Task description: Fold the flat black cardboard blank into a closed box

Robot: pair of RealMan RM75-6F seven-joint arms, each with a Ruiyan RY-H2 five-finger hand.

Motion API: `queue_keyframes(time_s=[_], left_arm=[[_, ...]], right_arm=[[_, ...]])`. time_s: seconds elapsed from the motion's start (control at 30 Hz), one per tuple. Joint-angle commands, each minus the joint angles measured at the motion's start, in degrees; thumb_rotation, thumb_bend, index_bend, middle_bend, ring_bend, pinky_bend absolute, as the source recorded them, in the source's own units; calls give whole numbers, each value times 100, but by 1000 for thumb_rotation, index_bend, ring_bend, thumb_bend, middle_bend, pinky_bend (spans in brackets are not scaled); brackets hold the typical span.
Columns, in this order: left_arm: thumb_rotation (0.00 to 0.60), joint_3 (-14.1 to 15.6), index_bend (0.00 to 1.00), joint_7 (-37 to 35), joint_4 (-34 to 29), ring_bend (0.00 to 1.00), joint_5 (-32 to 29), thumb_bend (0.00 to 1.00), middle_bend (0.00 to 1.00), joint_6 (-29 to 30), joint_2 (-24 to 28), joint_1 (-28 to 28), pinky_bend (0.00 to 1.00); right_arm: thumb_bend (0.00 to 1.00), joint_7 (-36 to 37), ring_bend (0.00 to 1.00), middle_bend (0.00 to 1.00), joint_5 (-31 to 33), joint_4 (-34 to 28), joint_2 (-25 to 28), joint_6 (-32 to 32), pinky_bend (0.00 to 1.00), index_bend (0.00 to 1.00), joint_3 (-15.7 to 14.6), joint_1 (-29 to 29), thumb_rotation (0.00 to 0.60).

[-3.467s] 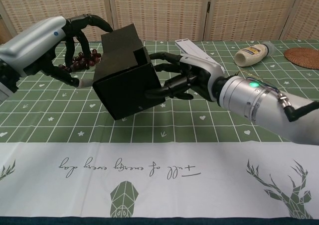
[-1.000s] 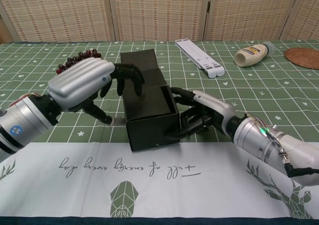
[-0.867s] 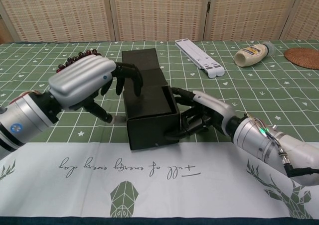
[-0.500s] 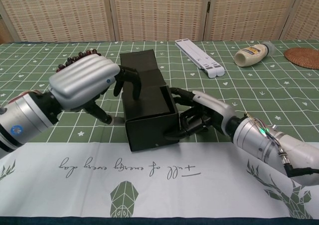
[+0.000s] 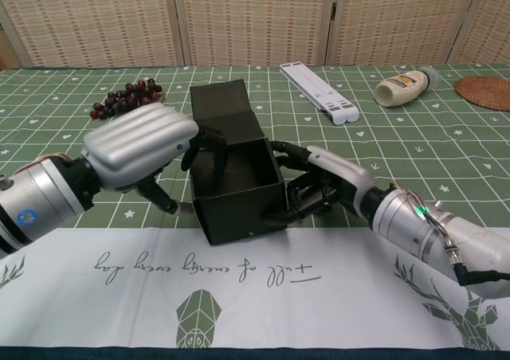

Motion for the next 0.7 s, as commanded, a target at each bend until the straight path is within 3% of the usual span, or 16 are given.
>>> queue_keyframes(time_s=[0.03,0.5,0.7], left_arm=[[600,3,483,41,-7,564,-8,29,412,-46,-3,-18,628],[600,29,503,306,-47,564,56,30,412,-285,16,-159,611],[600,7,526,773,41,564,157,30,412,-203,-24,-174,606]], right_arm=[[306,8,721,336,-8,8,0,13,928,94,-5,-5,600],[306,69,721,336,-40,50,-21,28,928,94,-26,4,600],[306,75,721,336,-54,59,-20,47,927,94,-36,1,600]])
